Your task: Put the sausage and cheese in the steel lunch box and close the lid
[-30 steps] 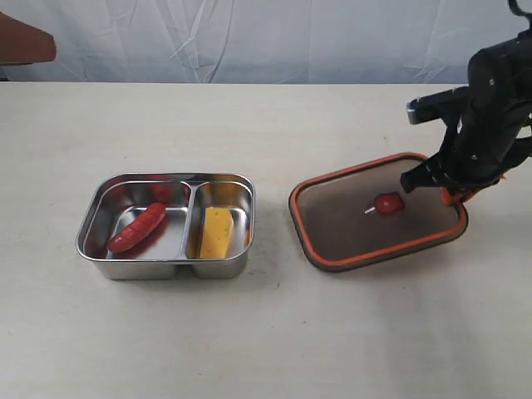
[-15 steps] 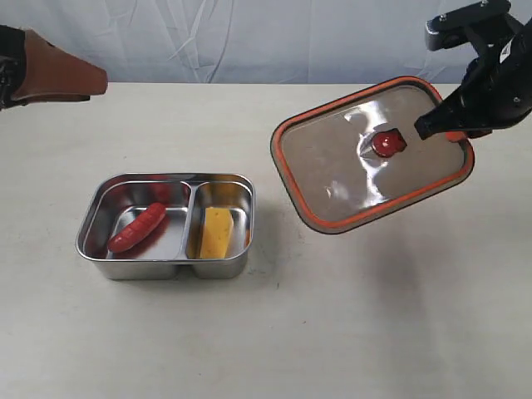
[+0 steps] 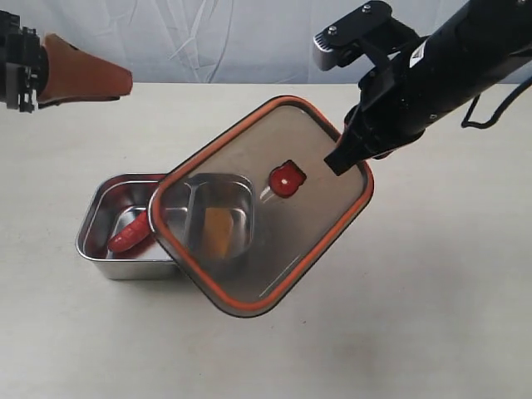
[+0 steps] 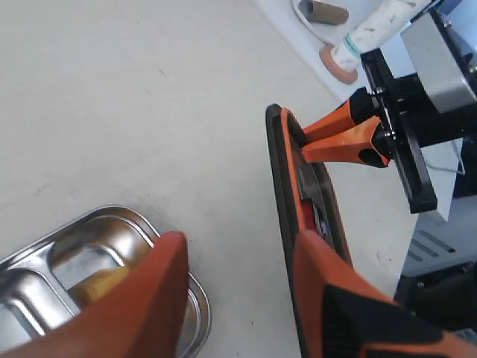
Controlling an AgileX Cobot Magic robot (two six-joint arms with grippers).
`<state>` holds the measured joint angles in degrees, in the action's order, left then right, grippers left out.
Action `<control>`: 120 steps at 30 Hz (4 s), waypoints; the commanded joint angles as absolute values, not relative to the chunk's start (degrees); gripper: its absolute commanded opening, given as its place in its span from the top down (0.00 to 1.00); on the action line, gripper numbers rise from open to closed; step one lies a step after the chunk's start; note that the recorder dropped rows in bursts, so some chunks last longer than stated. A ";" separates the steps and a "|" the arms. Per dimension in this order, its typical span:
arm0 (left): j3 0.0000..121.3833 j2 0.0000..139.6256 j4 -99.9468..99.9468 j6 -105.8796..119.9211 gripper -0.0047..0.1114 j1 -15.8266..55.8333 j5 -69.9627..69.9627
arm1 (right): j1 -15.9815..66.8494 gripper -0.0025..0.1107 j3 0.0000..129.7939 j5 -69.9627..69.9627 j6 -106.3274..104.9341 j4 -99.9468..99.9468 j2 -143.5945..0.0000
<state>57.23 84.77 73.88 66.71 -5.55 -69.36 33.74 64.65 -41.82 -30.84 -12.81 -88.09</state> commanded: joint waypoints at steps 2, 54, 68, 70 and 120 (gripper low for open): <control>57.48 85.06 71.72 66.79 0.58 -0.25 -69.96 | 36.70 0.98 64.64 -38.99 -31.48 -12.94 -87.54; 58.97 78.15 42.24 64.30 0.96 11.58 -40.13 | 39.47 0.55 64.85 -33.33 -16.95 -4.50 -77.19; 43.79 76.27 -18.04 41.24 0.96 31.82 -17.94 | 39.47 0.55 64.85 -31.74 -13.32 -4.13 -77.19; 42.17 76.27 -23.50 37.80 0.96 32.62 -16.21 | 39.47 0.55 64.85 -31.74 -13.32 -4.00 -77.19; 32.02 76.27 -17.56 34.95 0.60 37.24 -15.64 | 39.47 0.55 64.85 -32.85 -12.90 -4.51 -77.19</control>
<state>32.23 76.22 -19.03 35.11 36.93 -14.70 39.58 64.65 -32.38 -13.11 -4.53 -77.65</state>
